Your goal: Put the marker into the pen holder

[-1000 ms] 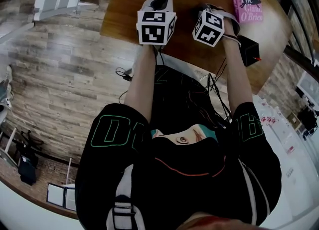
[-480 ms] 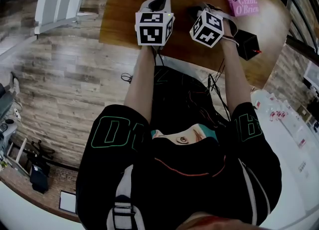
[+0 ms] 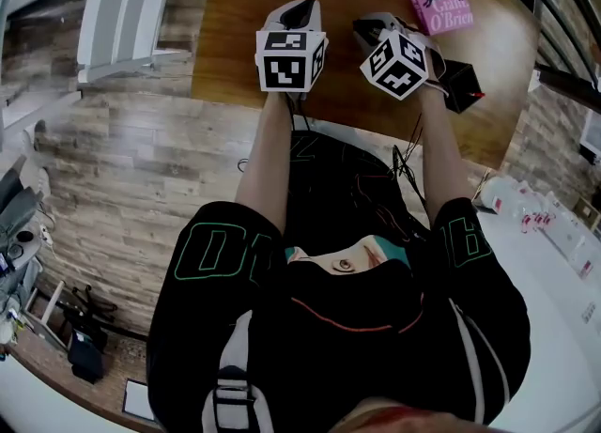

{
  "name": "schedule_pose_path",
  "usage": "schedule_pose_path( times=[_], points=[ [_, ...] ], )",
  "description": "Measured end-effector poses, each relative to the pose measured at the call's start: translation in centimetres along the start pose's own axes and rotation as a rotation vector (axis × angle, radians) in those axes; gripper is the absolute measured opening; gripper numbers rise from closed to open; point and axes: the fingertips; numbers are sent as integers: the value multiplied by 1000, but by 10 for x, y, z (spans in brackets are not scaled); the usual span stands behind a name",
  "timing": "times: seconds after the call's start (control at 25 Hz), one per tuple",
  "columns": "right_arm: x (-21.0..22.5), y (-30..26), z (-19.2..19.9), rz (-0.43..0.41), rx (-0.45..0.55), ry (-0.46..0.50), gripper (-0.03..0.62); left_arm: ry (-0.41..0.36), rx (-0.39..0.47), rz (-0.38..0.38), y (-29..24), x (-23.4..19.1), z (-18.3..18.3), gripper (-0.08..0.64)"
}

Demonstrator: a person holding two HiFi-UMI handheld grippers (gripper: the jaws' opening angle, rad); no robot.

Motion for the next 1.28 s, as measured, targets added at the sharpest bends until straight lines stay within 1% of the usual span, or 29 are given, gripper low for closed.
schedule_pose_path(
  times=[0.32, 0.56, 0.64, 0.84, 1.08, 1.2, 1.28],
  points=[
    [18, 40, 5, 84, 92, -91, 66, -55, 40, 33, 3, 28, -20, 6],
    [26, 65, 16, 139, 154, -148, 66, -80, 56, 55, 1, 47, -28, 7],
    [28, 76, 19, 160, 194, -180, 66, -94, 60, 62, 3, 54, -30, 6],
    [31, 99, 38, 201, 286, -298, 66, -153, 67, 87, 5, 82, -31, 6],
    [38, 142, 58, 281, 434, -395, 67, -201, 75, 108, 8, 112, -34, 6],
    [40, 167, 68, 327, 503, -429, 66, -215, 84, 117, 10, 128, -38, 6],
    [42, 184, 74, 364, 553, -431, 66, -227, 94, 128, 10, 141, -40, 6]
  ],
)
Point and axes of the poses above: the fingertips, and each gripper's own axes: y backward along the fingers, x to its right, z out of its underside, and after that the axes turned 15 degrees about -z, right-handed
